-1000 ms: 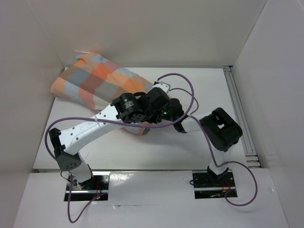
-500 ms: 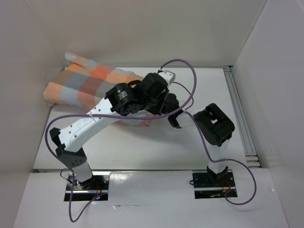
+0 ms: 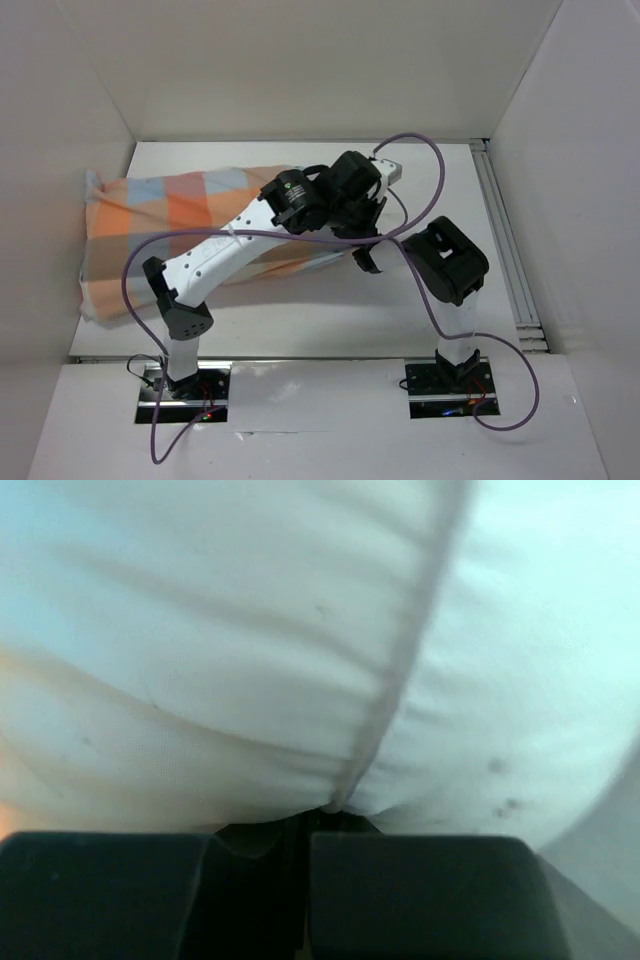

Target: Put the pillow into the pillowcase

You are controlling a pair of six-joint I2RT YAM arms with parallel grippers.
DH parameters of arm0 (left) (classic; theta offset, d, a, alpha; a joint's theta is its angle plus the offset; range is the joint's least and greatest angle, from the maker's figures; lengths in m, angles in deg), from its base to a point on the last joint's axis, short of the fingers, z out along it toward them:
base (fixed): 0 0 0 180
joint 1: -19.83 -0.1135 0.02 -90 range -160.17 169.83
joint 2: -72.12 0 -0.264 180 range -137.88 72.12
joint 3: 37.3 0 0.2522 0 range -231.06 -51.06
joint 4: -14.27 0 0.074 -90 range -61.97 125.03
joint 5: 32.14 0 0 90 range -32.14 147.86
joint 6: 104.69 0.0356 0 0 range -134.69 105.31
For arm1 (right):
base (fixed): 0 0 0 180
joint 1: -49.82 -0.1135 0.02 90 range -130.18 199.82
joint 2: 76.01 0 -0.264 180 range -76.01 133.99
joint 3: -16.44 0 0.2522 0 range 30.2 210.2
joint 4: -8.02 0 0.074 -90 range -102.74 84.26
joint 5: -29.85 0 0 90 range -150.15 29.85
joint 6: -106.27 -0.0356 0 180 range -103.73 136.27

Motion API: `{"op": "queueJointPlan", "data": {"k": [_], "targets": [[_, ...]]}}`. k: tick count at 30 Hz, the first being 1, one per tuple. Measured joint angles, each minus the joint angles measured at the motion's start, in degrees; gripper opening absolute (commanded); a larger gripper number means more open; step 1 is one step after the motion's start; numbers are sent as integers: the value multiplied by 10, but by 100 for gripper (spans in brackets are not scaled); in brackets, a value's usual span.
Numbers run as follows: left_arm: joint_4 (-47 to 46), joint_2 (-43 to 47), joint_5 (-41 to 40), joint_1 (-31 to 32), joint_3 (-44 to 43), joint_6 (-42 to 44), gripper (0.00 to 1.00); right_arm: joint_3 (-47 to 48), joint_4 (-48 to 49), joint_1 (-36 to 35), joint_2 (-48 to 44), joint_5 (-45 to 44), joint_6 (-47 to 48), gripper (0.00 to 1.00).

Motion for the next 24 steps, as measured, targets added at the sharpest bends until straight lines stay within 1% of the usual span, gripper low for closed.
{"op": "queueJointPlan", "data": {"k": [4,8,9,10,11,12,13,14,15,17,18,21,22,24], "targets": [[-9,-37,42,0,-17,-2,0,-40,4,5,-3,3,-15,0],[-25,-45,72,-5,-19,-3,0,-71,4,10,-28,-5,-15,0],[-31,-45,80,-8,-19,-4,5,-80,1,11,-40,-9,-13,0],[-38,-45,88,-11,-19,-5,39,-89,-3,13,-52,-14,-10,0],[-45,-45,96,-16,-19,-3,57,-100,-9,15,-68,-22,-7,2],[-54,-45,109,-20,-19,-8,71,-110,-24,19,-86,-31,-1,24],[-66,-45,118,-25,-19,-12,81,-119,-45,26,-105,-41,3,41],[-77,-43,122,-28,-19,-15,99,-128,-73,33,-128,-56,11,54],[-85,-40,123,-32,-19,-13,100,-134,-115,41,-154,-75,24,70],[-92,-28,121,-44,-19,-10,100,-139,-204,56,-208,-118,51,77],[-94,-21,121,-54,-19,-9,100,-137,-252,60,-235,-144,64,79],[-99,16,116,-109,-6,0,95,-112,-403,78,-305,-235,97,79],[-106,32,110,-134,4,1,92,-94,-453,85,-317,-263,107,79],[-116,72,73,-187,34,1,81,-62,-522,104,-327,-304,127,79]]}}
